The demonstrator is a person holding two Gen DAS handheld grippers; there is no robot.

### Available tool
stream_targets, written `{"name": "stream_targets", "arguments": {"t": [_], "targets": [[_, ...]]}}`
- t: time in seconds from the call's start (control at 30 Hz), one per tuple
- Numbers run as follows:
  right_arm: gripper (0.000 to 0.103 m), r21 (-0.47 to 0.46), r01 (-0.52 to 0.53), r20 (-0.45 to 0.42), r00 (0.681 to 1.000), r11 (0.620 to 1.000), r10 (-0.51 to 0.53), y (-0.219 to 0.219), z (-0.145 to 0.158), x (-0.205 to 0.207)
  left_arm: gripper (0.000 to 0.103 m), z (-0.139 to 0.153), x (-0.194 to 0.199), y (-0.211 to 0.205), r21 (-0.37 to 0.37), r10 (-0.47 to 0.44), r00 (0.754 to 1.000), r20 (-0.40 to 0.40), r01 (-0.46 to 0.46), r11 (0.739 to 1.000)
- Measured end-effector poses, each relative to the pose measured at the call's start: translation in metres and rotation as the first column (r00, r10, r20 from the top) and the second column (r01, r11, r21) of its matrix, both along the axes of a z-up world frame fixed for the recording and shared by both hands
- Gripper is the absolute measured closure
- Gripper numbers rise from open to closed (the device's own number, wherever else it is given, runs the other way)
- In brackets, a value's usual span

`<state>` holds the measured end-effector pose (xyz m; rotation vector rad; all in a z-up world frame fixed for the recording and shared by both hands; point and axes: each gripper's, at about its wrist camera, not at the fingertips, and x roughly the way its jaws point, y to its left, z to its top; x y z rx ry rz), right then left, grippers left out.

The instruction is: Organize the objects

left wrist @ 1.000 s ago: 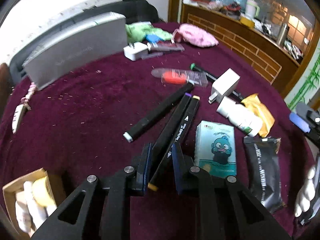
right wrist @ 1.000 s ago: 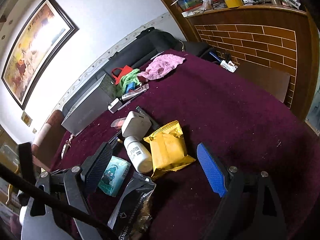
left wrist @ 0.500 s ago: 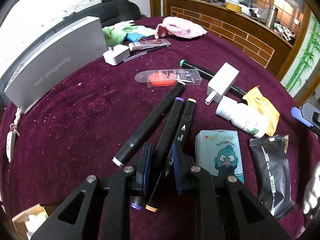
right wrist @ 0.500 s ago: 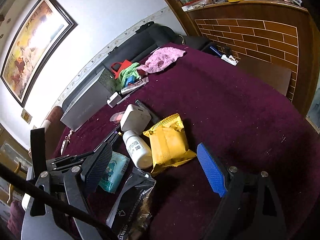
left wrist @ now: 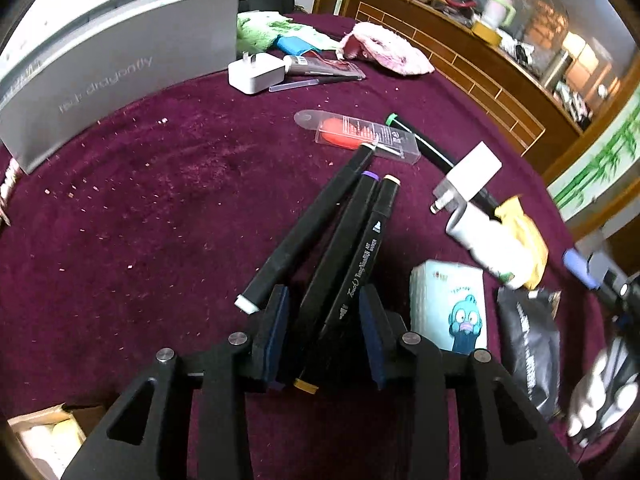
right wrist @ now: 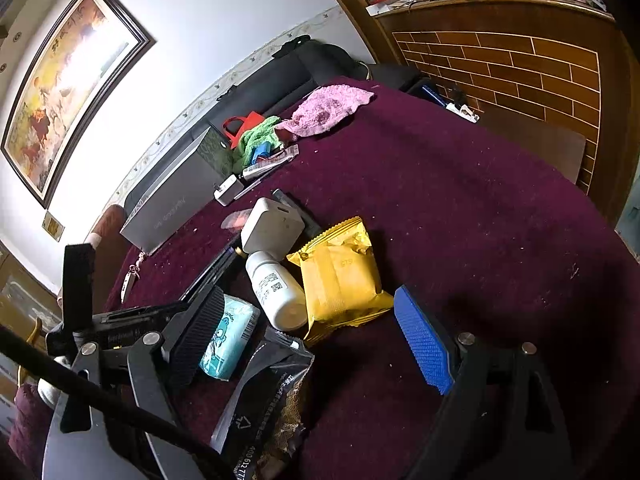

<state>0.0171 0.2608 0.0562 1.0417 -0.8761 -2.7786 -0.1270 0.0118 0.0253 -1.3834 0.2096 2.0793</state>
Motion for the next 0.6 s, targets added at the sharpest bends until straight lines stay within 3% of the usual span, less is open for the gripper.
{"name": "stream_targets", "arguments": {"t": [0.2, 0.3, 0.37, 0.47, 0.6], "targets": [[0.016, -0.001, -0.008, 0.022, 1.0, 1.0, 0.008, -0.001, -0.004, -0.003, 0.07, -0.004, 0.023, 0.023, -0.111, -0.099, 0.993, -0.072, 0.09, 0.99], [0.016, 0.008, -0.017, 0.024, 1.0, 1.0, 0.016, -0.003, -0.004, -0.004, 0.073, -0.005, 0.042, 0.029, -0.099, -0.166, 0.985, -0.042, 0.162, 0.982], [0.016, 0.007, -0.021, 0.028, 0.999, 1.0, 0.021, -0.003, -0.005, -0.004, 0.074, -0.003, 0.051, 0.024, -0.111, -0.167, 0.985, -0.048, 0.161, 0.981], [0.016, 0.001, -0.023, 0.041, 0.999, 1.0, 0.023, -0.003, -0.007, -0.004, 0.074, 0.006, 0.045, 0.001, 0.032, -0.094, 0.995, 0.034, 0.093, 0.995], [0.016, -0.013, -0.025, 0.051, 0.998, 1.0, 0.025, -0.002, -0.009, -0.004, 0.074, 0.019, 0.025, -0.012, 0.071, 0.037, 0.999, -0.033, -0.035, 0.997]]}}
